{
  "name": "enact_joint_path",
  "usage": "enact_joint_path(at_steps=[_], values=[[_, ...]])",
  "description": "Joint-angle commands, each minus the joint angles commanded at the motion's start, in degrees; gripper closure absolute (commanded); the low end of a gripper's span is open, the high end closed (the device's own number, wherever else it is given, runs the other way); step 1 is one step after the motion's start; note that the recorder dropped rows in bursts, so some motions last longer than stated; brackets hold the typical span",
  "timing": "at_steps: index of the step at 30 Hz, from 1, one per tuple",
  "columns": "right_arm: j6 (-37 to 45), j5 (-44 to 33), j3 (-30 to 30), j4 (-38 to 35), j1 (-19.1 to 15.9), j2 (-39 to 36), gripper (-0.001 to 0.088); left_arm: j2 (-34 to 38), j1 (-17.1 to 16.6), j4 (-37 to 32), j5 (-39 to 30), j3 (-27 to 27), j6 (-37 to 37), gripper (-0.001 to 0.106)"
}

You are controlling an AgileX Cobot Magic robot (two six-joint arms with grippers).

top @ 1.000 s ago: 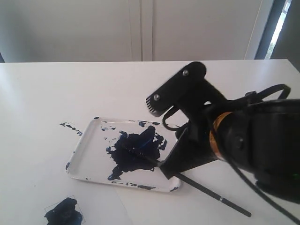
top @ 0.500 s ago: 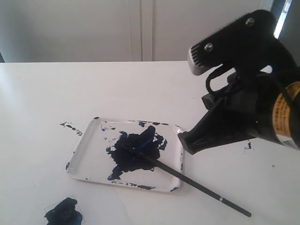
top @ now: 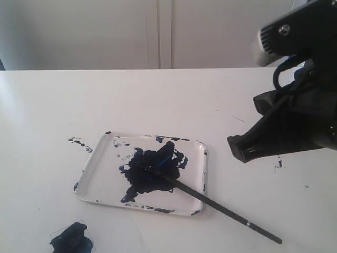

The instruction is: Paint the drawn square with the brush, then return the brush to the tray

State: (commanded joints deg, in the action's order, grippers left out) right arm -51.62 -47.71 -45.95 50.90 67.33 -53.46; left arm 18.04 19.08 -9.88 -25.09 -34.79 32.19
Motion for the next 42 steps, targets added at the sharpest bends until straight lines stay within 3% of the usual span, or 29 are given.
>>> enact_joint_path(at_steps=[22,27,42], values=[[0.0,0.28,0.0,0.0,0.0,0.22,0.0868,-2.49,0.0,0.0,0.24,0.62,0.0,0.101],[0.0,0.28,0.0,0.0,0.0,0.22,0.0868,-6.99,-0.1,0.0,4.49,5.27,0.0,0.101],[0.0,0.24,0.0,0.0,0.0,7.43,0.0868,-14.19,-0.1,0.0,4.5,19.12,0.0,0.101]])
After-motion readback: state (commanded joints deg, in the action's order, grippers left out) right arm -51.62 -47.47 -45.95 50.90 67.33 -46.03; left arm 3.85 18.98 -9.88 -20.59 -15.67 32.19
